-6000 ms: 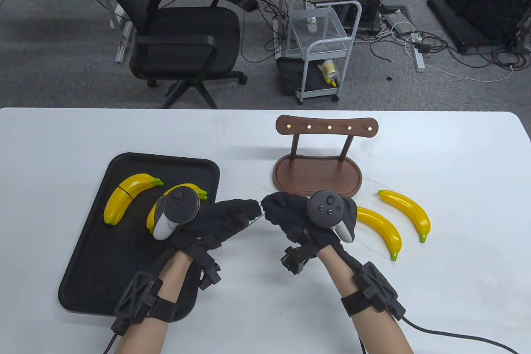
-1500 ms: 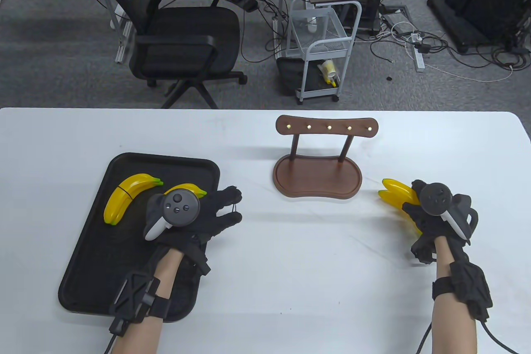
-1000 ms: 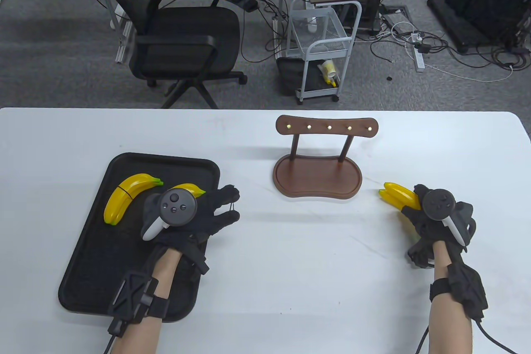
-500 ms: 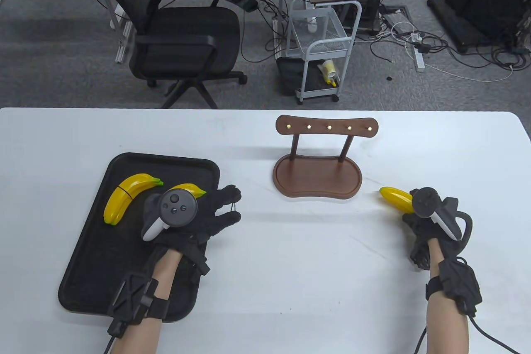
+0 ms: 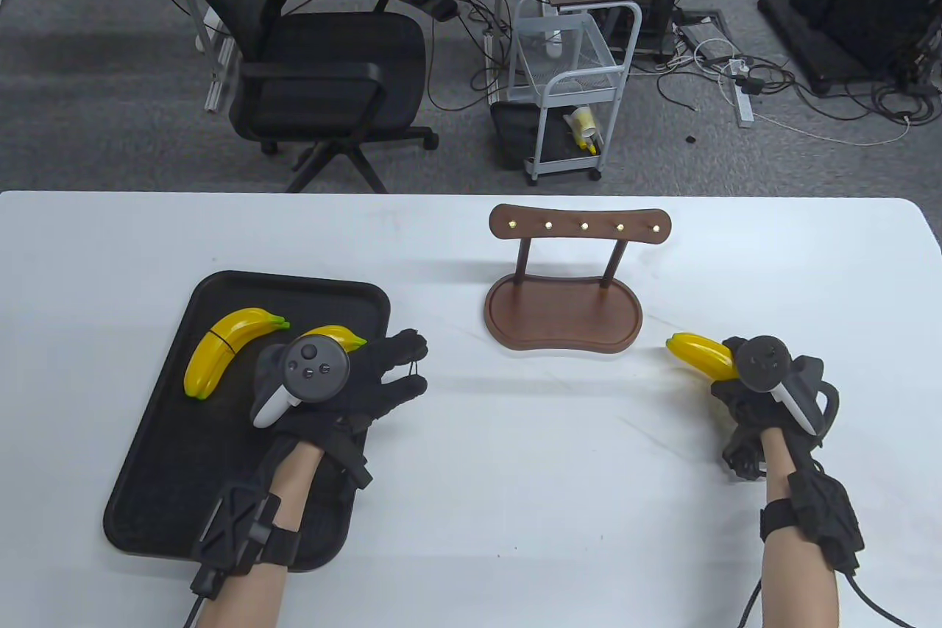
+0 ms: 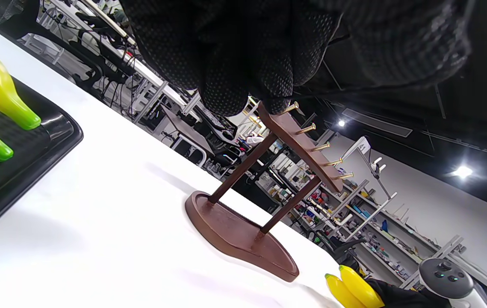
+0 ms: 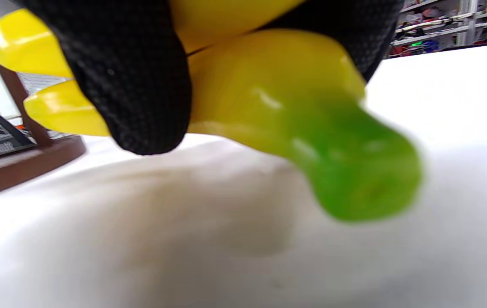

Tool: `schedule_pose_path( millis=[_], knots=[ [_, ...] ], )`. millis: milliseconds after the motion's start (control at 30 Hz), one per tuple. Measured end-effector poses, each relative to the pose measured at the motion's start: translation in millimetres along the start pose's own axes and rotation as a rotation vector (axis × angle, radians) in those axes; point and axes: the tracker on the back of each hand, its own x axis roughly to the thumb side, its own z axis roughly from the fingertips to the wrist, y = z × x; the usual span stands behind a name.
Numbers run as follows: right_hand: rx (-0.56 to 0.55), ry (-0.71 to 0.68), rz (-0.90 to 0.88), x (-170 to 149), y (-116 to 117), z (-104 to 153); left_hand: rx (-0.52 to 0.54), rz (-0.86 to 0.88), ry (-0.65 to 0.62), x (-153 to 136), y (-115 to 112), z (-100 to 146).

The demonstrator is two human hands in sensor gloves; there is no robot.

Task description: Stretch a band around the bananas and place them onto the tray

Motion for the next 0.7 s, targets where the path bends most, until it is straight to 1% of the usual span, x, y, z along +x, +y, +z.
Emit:
schedule_pose_path(
  millis=[167, 267, 300, 367, 433, 467, 700],
  knots=[
    [-0.035, -0.102, 0.018, 28.8, -16.5, 9.0, -0.005, -0.001, -0.004, 1.9, -1.1, -0.7],
    [-0.059, -0.185, 0.028, 55.1, -30.8, 16.6, -0.008, -0.005, -0.007, 3.2, -2.1, -1.3],
    [-0.063, -0.196, 0.029, 59.4, -33.2, 17.7, -0.009, -0.005, -0.007, 3.2, -2.2, -1.3],
    [-0.085, -0.251, 0.019, 81.3, -44.1, 23.6, -0.013, 0.003, -0.008, 3.4, -3.1, -1.4],
    [-0.097, -0.288, 0.013, 96.7, -50.4, 27.8, -0.016, 0.011, -0.01, 3.8, -3.9, -1.5],
    [-0.108, -0.32, 0.008, 110.5, -55.0, 31.5, -0.018, 0.013, -0.011, 4.1, -4.2, -1.6],
    [-0.118, -0.447, 0.01, 167.3, -64.4, 45.8, -0.019, 0.025, -0.024, 6.8, -5.4, -1.7]
  ],
)
